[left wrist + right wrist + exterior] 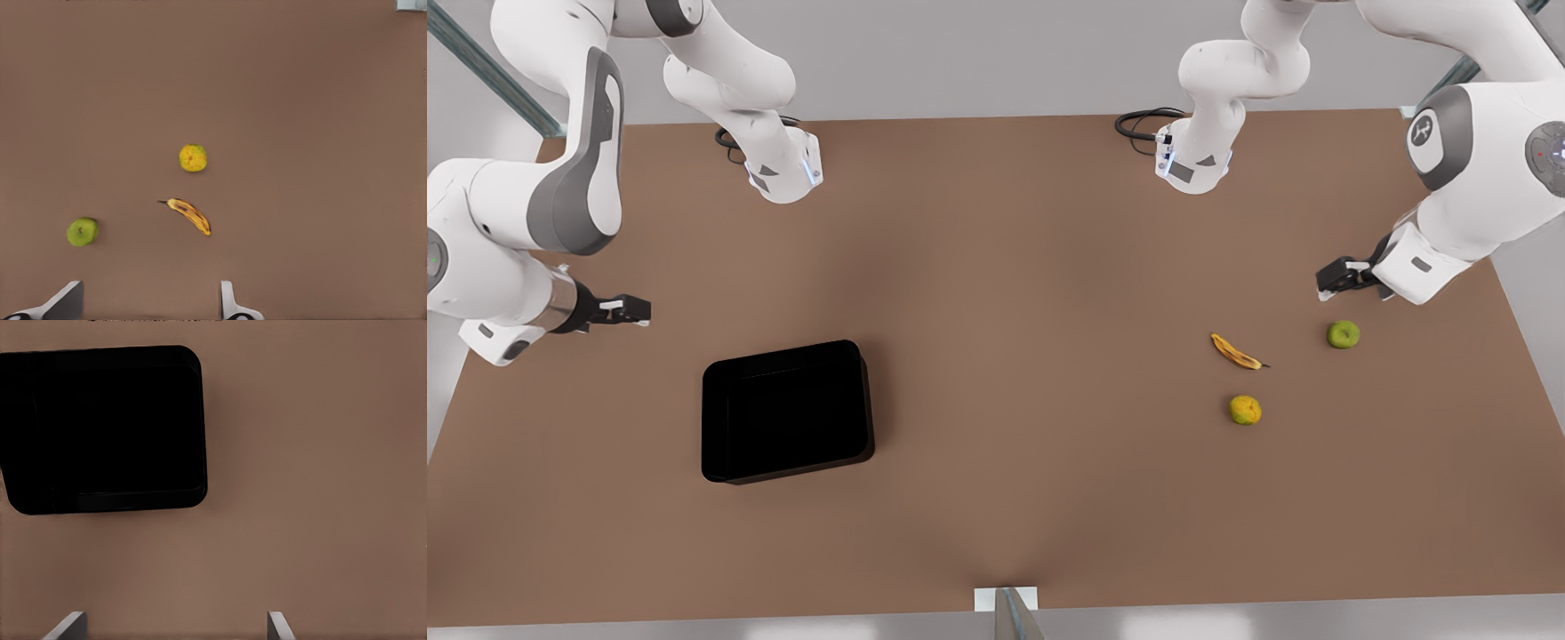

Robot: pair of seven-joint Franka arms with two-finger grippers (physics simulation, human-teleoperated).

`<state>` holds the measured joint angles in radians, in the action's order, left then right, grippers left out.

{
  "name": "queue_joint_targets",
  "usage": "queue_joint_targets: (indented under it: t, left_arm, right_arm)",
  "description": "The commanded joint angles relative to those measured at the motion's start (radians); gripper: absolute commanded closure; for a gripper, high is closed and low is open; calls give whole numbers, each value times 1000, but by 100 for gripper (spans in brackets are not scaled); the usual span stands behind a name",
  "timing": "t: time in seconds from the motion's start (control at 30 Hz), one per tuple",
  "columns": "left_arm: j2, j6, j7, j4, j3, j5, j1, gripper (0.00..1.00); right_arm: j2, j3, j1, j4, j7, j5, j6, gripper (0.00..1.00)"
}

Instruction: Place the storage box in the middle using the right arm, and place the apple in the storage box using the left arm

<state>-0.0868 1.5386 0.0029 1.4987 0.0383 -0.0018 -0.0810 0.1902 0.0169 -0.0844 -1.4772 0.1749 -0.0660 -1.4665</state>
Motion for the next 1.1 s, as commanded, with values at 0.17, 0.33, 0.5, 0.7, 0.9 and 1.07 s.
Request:
queue_joint_targets:
  t: [0.17,0.33,0.5,0.7,0.9,1.07]
  left_arm:
    - [-53,-21,-9,-18,23,0,17,0]
    - [-186,-95,-297,21,362,-431,79,0]
    - [-441,-247,-351,210,538,-1027,173,0]
    - [-613,-242,-353,204,568,-1288,296,0]
    - [-653,-413,-356,198,598,-1242,297,0]
    - [-705,-433,-403,117,634,-1162,322,0]
  right_arm:
    - [193,12,3,-1,0,9,-184,0]
    - [301,11,5,-78,5,11,-408,0]
    - [339,11,9,-152,18,-23,-546,0]
    - [362,8,6,-225,18,-21,-634,0]
    - [414,0,5,-236,15,-20,-655,0]
    - [428,-2,5,-233,17,-18,-653,44]
